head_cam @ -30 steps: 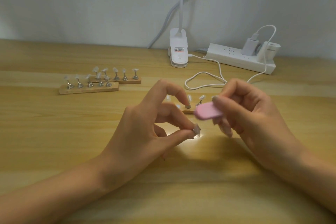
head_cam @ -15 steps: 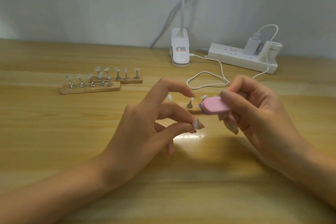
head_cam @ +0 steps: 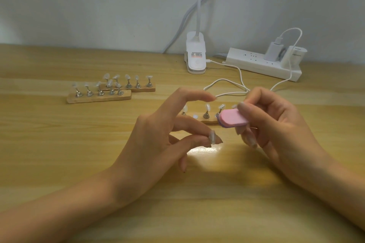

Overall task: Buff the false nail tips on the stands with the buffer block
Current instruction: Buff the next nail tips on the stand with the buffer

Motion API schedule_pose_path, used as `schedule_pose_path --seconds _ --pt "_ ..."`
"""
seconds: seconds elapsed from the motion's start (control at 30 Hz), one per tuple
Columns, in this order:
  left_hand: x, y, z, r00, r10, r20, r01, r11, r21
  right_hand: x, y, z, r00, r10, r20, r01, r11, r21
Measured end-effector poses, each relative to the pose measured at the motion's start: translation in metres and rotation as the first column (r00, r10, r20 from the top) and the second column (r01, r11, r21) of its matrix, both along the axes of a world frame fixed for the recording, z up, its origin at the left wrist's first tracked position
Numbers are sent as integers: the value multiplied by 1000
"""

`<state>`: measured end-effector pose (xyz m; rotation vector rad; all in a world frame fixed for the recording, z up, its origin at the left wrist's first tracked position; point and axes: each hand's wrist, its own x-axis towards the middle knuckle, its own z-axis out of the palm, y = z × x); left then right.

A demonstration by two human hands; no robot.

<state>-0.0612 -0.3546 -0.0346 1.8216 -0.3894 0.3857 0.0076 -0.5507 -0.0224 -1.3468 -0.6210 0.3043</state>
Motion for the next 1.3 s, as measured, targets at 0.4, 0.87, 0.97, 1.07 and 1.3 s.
schedule_pose_path --seconds 0.4,0.87,0.97,1.07,1.3 --pt "3 2 2 999 -16 -29 13 995 -102 -1 2 -2 999 14 37 -10 996 -91" --pt "4 1 2 1000 -12 11 14 990 -142 -6 6 0 997 41 72 -35 996 -76" --pt "3 1 2 1000 -9 20 11 991 -136 -5 6 2 995 -1 98 8 997 -74" --pt "3 1 2 1000 -8 17 10 991 -132 -6 5 3 996 -32 86 38 997 -62" --pt "2 -1 3 999 -18 27 22 990 -143 -9 6 5 996 -21 88 25 999 -48"
